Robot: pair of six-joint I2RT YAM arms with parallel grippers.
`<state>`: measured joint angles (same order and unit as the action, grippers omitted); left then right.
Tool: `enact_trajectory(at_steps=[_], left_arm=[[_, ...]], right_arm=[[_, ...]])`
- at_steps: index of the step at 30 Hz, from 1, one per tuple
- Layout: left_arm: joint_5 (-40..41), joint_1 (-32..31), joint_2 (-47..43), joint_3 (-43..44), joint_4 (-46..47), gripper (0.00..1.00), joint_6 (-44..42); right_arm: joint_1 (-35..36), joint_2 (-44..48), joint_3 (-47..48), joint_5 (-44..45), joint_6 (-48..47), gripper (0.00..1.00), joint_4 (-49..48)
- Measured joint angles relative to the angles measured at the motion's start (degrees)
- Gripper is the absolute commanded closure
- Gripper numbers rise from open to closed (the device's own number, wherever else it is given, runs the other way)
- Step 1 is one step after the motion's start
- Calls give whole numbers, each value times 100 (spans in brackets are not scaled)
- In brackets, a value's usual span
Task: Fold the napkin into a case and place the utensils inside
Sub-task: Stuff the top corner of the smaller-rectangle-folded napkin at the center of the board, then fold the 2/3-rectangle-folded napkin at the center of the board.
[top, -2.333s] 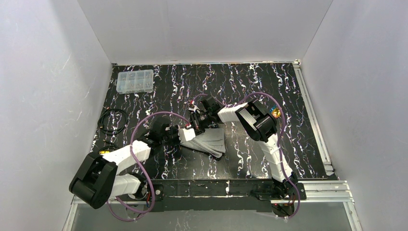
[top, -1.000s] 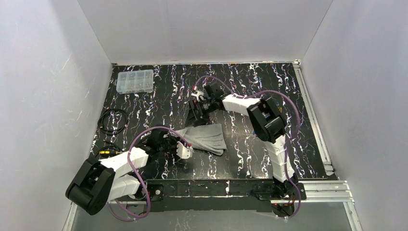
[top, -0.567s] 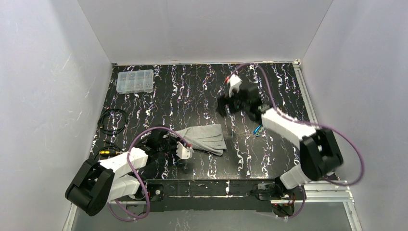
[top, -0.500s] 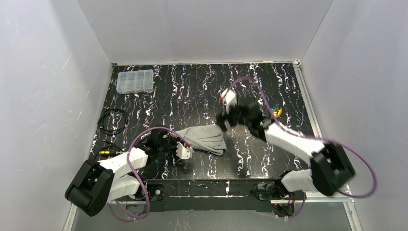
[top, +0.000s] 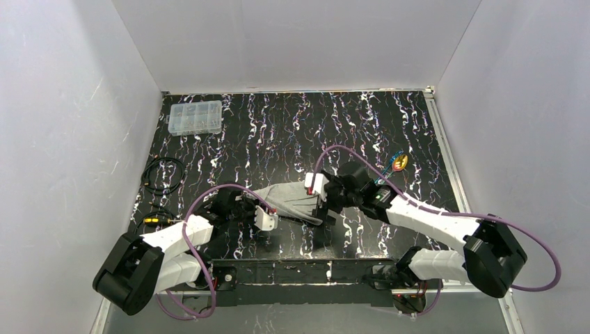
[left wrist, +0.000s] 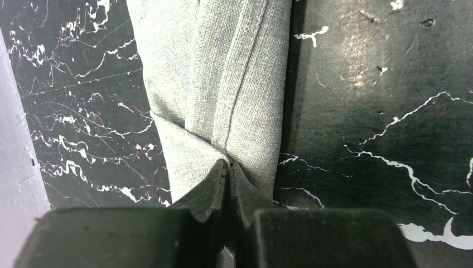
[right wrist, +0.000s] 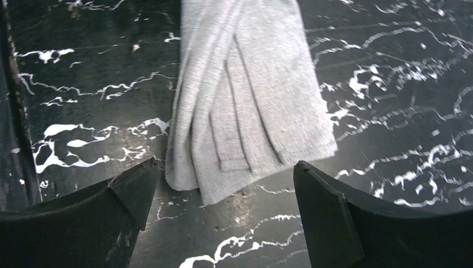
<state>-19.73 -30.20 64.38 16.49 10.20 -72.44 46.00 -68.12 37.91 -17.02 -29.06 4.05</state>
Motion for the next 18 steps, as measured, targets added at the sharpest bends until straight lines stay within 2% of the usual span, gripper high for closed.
enact_trajectory(at_steps=[5, 18], left_arm=[[0, 0, 0, -2, 2, 100, 4], [0, 0, 0, -2, 4, 100, 4]], right_arm=[[380, -374, 0, -74, -326, 1, 55], [752, -1368, -17, 205, -898, 1, -144]])
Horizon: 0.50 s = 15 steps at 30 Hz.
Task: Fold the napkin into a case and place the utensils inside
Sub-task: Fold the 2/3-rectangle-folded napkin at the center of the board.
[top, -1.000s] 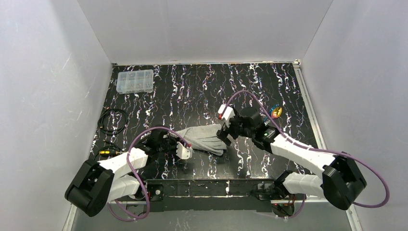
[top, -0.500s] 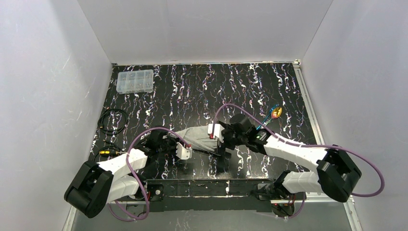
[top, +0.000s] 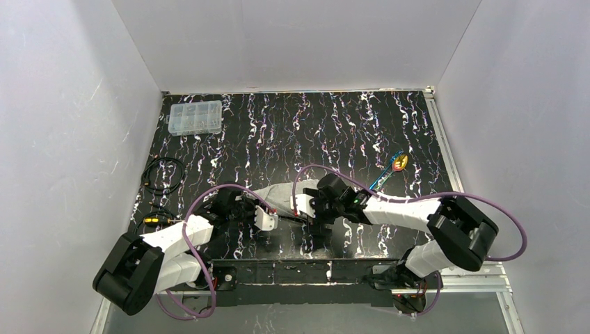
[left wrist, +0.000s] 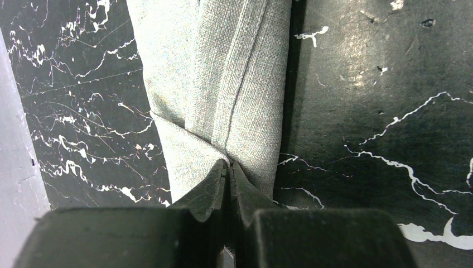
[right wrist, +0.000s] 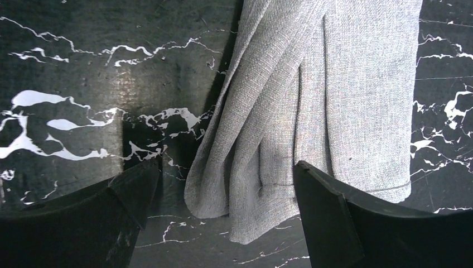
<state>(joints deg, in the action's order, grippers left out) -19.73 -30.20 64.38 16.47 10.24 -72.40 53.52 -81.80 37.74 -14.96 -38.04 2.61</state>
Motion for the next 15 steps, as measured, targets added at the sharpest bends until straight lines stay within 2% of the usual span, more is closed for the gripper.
enact_trajectory(at_steps=[2, 4, 9, 11, 13, 15], left_arm=[[0, 0, 0, 0, 0, 100, 0], [0, 0, 0, 0, 0, 100, 0], [-2, 0, 0, -15, 24, 100, -2], [-2, 0, -11, -24, 33, 100, -4], [-4, 0, -22, -35, 35, 100, -4], [-7, 2, -42, -52, 44, 100, -7]], right_arm=[[26, -94, -4, 74, -28, 7, -87], [37, -149, -4, 153, -55, 19, -256], [63, -326, 68, 474, -50, 70, -420], [61, -481, 208, 551, 13, 85, -308], [61, -610, 387, 581, 74, 92, -142], [61, -643, 555, 581, 184, 93, 72]])
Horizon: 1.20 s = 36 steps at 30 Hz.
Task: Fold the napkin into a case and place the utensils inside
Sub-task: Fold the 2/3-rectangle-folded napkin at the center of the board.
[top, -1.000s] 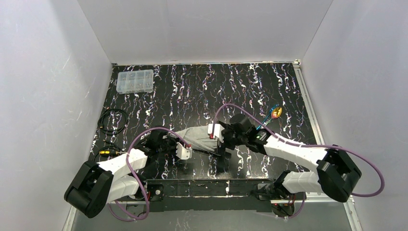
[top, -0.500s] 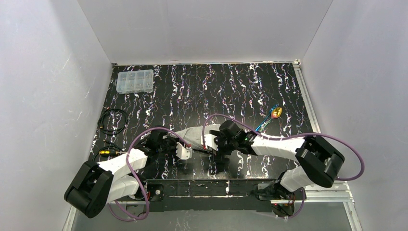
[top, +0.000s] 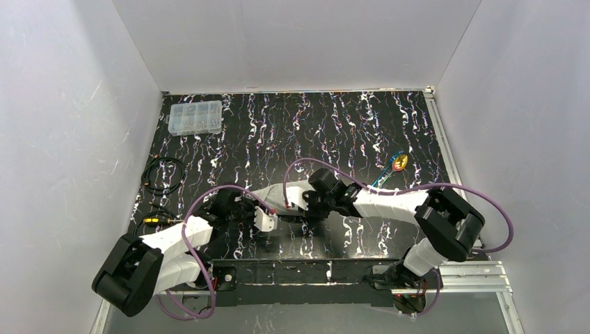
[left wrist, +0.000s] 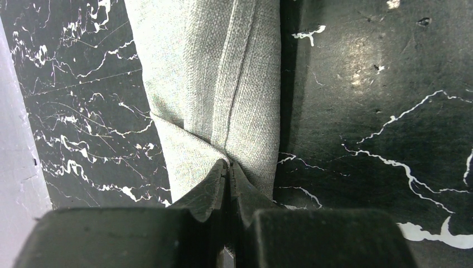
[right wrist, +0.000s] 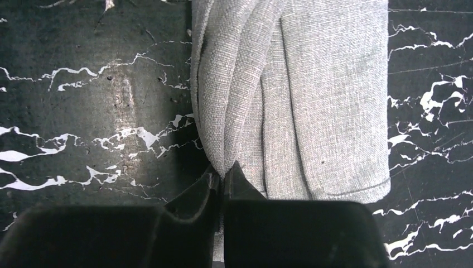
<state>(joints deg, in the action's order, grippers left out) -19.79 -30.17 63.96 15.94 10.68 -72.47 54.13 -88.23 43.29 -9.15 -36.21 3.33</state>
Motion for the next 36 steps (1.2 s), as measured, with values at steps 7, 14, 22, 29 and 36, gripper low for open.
enact_trajectory(at_steps=[7, 14, 22, 29, 36], left_arm=[[-33, 0, -61, -52, 4, 100, -66], [-59, 0, -70, -59, -4, 100, -157], [-107, 0, -136, -122, -11, 100, -391], [-219, -2, -389, -140, -363, 100, -575], [-459, -7, -1045, -328, -960, 100, -901]], right_arm=[[-9, 313, 505, -304, 125, 95, 833], [-245, -400, 2214, -979, -273, 97, 2214], [-645, -1742, 3399, -1681, -1172, 96, 3906], [-964, -2090, 3807, -2516, -1659, 97, 4872], [-1198, -2297, 4089, -3364, -1993, 95, 5508]])
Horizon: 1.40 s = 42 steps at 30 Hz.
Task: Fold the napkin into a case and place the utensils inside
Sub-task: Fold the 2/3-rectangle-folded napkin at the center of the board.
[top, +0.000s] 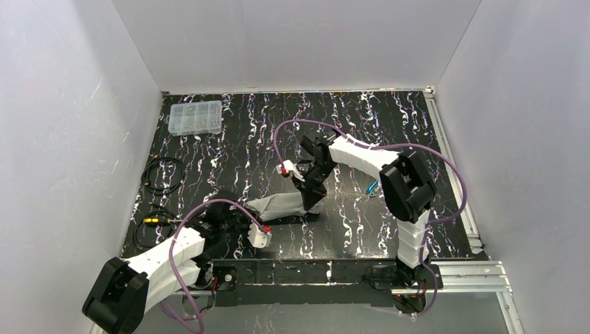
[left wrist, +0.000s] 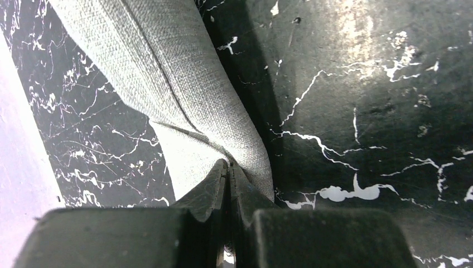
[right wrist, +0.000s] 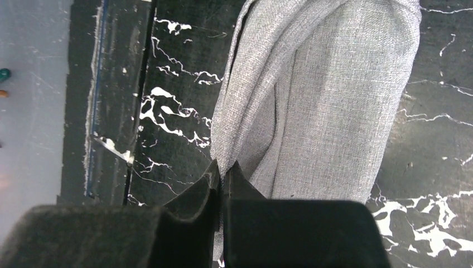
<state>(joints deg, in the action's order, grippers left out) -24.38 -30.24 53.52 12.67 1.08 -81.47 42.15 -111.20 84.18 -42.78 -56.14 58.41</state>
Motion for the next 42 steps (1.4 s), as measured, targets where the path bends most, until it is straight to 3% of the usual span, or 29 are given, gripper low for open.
enact_trajectory(at_steps=[14, 27, 35, 40, 42], left_arm=[[-55, 0, -125, -26, -197, 100, -337], [-55, 0, -179, -33, -289, 100, -551], [-63, 0, -203, -63, -282, 100, -634], [-72, 0, -210, -68, -284, 100, -662], [-72, 0, -221, -72, -286, 100, -664]], right_arm=[[-323, -1600, 964, -699, -219, 91, 855], [-688, -2382, 1569, -1182, -101, 91, 1185], [-769, -2398, 1821, -1572, -125, 88, 1515], [-802, -2472, 1996, -1834, -114, 96, 1786], [-839, -2643, 2138, -1908, -48, 94, 1832]])
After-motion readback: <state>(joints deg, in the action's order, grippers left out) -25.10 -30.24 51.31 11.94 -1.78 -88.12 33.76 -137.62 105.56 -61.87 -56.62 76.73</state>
